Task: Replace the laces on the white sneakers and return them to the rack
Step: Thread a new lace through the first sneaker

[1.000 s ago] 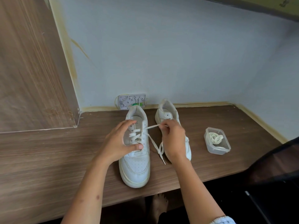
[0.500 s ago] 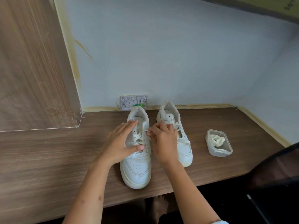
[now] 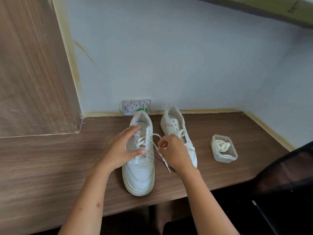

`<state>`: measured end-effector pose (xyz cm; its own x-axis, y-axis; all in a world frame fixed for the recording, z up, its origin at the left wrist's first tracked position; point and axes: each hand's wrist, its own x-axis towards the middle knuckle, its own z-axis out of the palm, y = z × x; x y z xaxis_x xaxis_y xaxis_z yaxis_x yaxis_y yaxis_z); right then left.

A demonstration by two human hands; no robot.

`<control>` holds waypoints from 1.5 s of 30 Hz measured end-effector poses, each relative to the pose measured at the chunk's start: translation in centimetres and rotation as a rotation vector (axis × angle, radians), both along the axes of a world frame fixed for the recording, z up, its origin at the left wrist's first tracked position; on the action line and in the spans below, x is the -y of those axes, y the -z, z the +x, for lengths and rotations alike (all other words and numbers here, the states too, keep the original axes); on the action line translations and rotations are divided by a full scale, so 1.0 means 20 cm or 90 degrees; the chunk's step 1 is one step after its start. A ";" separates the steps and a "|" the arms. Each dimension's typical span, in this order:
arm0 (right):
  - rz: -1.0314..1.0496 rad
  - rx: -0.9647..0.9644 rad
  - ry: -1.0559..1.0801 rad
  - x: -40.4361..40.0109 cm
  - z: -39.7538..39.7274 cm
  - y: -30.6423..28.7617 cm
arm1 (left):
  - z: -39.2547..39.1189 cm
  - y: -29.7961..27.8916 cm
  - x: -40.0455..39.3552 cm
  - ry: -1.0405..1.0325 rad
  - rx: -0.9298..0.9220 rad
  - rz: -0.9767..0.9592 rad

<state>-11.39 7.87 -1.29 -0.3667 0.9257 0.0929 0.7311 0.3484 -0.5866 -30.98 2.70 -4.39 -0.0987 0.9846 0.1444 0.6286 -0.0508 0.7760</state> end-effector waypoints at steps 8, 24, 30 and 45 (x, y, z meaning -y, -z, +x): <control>-0.197 -0.032 -0.036 0.04 0.03 -0.07 | 0.02 -0.07 0.03 -0.065 0.039 0.114; -0.281 -0.714 -0.012 0.10 -0.01 -0.24 | 0.20 -0.25 0.14 0.153 0.483 0.031; -0.273 -0.818 0.221 0.04 0.06 -0.17 | 0.02 -0.23 0.14 -0.008 0.473 0.108; 0.057 -0.265 -0.098 0.08 -0.08 -0.09 | 0.05 -0.19 0.12 0.015 0.178 0.178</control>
<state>-13.00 6.33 0.52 -0.4138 0.8448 0.3392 0.3753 0.4978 -0.7819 -30.06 0.32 -0.62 -0.1499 0.9136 0.3779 0.3904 -0.2965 0.8716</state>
